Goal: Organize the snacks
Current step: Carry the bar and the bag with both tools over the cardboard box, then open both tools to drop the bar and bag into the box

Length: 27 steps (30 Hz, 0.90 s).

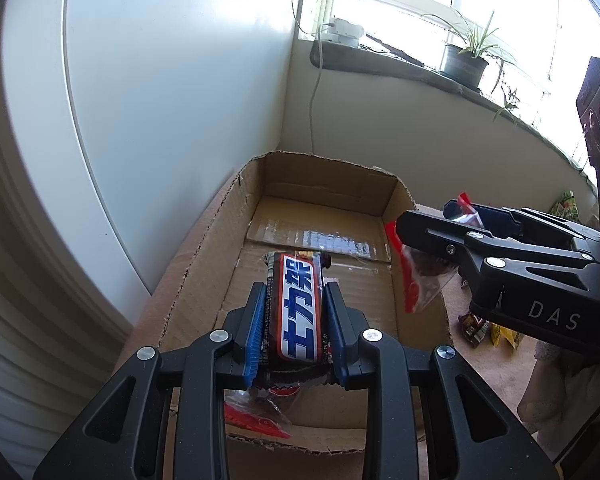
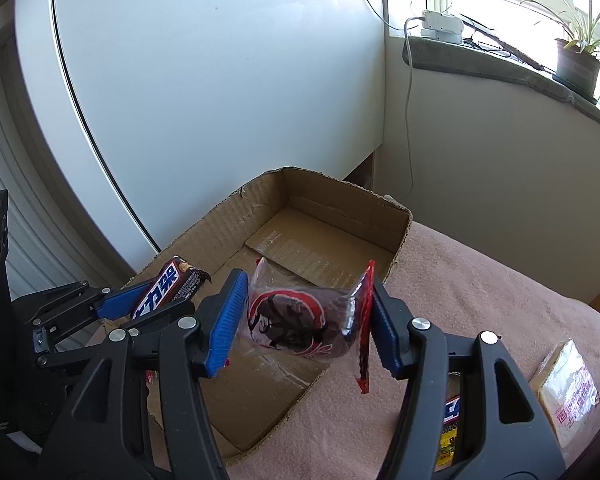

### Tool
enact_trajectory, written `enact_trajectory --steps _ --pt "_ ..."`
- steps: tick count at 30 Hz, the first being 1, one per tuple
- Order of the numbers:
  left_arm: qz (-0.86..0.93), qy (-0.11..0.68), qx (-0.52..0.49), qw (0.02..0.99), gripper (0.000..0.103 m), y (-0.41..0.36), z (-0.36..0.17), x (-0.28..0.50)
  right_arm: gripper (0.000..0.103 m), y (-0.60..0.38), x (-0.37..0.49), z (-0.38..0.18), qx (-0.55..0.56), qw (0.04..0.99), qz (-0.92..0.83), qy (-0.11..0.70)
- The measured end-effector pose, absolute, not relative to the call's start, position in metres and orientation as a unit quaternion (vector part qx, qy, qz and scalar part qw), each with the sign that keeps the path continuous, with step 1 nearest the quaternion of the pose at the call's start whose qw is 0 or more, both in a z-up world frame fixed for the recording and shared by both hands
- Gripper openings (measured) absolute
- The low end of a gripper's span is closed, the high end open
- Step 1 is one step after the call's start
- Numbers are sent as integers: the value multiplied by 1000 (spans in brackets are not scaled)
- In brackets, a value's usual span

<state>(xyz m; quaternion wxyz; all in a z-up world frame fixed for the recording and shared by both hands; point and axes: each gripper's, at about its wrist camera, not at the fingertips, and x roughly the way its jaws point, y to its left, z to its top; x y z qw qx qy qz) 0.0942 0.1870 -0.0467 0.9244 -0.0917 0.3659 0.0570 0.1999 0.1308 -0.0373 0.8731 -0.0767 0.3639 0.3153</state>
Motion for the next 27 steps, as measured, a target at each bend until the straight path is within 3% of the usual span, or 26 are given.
enact_trajectory --steps 5,27 --pt "61 360 -92 926 27 188 -42 91 66 130 197 -33 -76 876 314 359" --pt "44 335 -77 938 27 152 -20 67 67 79 163 -11 -68 895 286 335"
